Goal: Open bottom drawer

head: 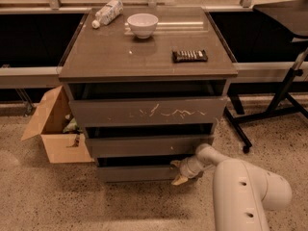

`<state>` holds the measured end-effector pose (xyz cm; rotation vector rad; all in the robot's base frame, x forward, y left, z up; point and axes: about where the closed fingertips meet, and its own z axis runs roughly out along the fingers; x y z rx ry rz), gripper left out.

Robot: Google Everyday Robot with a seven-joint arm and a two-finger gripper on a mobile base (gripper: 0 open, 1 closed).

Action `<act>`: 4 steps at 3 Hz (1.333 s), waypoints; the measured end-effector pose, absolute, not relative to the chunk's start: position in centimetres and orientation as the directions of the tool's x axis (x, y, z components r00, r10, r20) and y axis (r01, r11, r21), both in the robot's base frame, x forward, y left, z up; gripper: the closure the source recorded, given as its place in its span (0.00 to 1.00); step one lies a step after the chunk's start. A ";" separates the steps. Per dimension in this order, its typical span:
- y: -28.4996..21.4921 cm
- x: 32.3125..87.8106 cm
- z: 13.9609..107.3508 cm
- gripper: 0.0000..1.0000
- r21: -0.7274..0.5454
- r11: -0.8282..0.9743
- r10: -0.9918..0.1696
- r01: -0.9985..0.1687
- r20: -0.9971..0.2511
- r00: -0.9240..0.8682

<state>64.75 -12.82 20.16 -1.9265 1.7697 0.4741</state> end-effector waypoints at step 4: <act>-11.0 58.8 25.1 0.84 -0.073 -0.124 -0.672 -0.990 -0.728 0.137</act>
Offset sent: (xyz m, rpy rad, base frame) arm -0.0784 0.0334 0.0633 0.1923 0.1151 0.1686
